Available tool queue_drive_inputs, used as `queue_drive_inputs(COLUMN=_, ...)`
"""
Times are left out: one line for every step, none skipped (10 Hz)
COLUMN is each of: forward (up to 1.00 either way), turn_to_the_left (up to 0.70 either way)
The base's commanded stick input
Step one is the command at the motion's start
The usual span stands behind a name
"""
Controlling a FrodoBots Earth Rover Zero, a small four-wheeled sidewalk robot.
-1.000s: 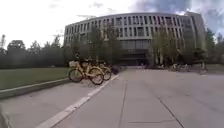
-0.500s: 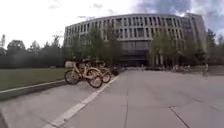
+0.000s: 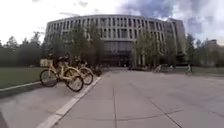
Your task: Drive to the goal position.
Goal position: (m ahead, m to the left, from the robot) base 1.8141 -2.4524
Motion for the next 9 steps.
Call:
queue_drive_inputs(forward=0.7, turn_to_the_left=0.0)
queue_drive_inputs(forward=0.7, turn_to_the_left=0.0)
queue_drive_inputs(forward=0.7, turn_to_the_left=0.0)
queue_drive_inputs(forward=0.7, turn_to_the_left=0.0)
queue_drive_inputs(forward=0.7, turn_to_the_left=0.0)
queue_drive_inputs(forward=0.7, turn_to_the_left=0.0)
queue_drive_inputs(forward=0.7, turn_to_the_left=0.21)
queue_drive_inputs(forward=0.7, turn_to_the_left=0.35)
queue_drive_inputs(forward=0.7, turn_to_the_left=0.31)
